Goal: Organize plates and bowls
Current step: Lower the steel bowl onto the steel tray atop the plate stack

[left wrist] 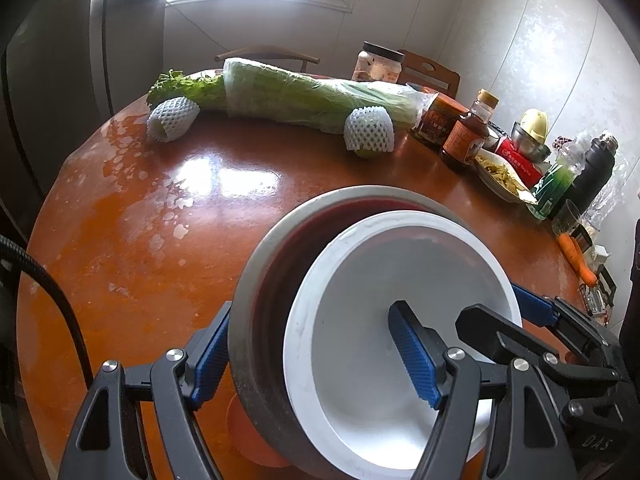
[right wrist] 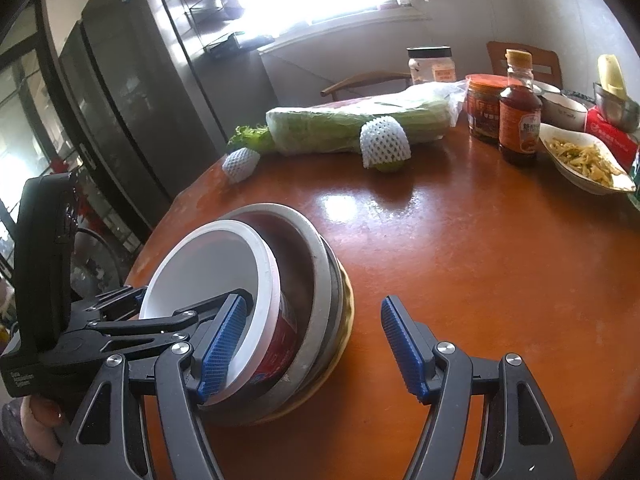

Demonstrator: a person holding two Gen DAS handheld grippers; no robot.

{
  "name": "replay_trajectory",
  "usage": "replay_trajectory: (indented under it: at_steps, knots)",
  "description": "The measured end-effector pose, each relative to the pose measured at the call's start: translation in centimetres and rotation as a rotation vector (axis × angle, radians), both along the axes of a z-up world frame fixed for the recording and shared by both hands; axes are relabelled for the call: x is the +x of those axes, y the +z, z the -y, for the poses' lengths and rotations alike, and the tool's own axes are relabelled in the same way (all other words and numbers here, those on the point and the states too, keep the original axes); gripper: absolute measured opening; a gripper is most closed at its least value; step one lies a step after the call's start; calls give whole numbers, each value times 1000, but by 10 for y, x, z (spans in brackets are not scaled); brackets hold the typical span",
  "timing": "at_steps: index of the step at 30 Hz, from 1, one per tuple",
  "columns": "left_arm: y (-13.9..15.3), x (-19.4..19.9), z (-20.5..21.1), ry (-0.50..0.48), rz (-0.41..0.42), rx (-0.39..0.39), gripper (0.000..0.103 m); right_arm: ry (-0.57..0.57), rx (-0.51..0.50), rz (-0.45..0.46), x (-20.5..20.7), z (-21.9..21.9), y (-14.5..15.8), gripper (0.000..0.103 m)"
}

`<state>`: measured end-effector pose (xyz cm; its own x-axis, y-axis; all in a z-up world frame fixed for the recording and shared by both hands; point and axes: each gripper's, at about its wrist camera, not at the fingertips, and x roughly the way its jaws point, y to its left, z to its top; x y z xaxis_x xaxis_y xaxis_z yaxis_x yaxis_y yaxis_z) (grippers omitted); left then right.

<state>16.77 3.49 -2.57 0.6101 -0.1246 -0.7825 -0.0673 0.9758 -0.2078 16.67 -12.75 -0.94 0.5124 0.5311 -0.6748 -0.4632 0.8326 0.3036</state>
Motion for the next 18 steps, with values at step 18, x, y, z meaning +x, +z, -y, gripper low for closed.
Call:
replay_trajectory:
  at_steps: [18]
  knots:
    - [1,-6,-5,11,2,-4,75,-14,-15,1,-2,-3,1,72]
